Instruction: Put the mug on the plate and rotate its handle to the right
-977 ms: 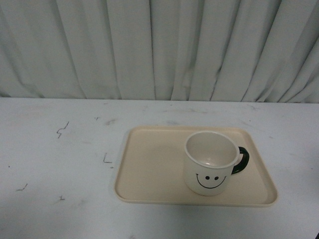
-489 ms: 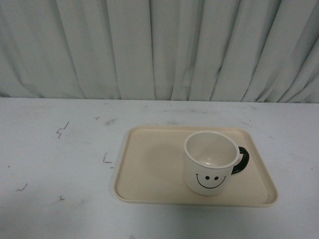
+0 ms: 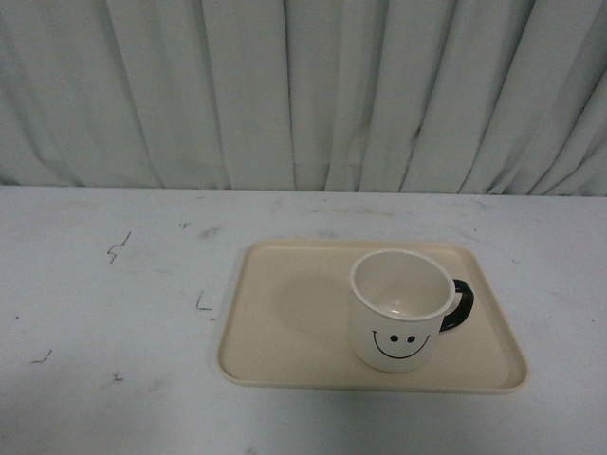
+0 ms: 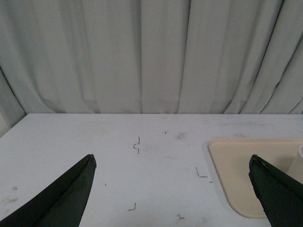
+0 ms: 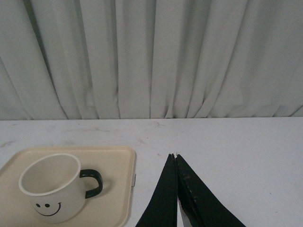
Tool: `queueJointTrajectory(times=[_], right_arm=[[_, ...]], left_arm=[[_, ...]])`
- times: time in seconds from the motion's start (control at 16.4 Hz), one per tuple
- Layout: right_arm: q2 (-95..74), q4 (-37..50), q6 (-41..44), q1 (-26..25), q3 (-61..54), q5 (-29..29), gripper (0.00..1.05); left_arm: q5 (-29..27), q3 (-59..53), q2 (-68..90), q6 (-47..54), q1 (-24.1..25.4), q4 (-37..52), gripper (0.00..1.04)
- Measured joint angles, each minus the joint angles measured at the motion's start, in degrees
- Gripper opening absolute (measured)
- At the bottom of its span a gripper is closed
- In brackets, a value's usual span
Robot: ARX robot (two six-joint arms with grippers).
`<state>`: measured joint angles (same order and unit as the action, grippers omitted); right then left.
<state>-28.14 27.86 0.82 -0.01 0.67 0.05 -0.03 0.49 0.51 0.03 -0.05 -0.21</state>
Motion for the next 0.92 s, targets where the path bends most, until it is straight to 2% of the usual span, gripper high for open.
queueJointTrajectory(times=[0.43, 0.79, 0.85, 0.92], right_arm=[[12.3, -11.9, 0.0, 0.0, 0.0, 0.0, 0.02], [18.3, -18.0, 0.0, 0.0, 0.0, 0.0, 0.02], [22.8, -25.2, 0.0, 0.0, 0.0, 0.0, 0.02], [27.8, -27.8, 0.0, 0.0, 0.0, -0.1, 0.02]], left_arm=[[0.0, 0.0, 0.0, 0.0, 0.0, 0.0, 0.98], [0.0, 0.0, 0.0, 0.0, 0.0, 0.0, 0.98], [0.0, 0.0, 0.0, 0.0, 0.0, 0.0, 0.98], [0.0, 0.0, 0.0, 0.0, 0.0, 0.0, 0.98]])
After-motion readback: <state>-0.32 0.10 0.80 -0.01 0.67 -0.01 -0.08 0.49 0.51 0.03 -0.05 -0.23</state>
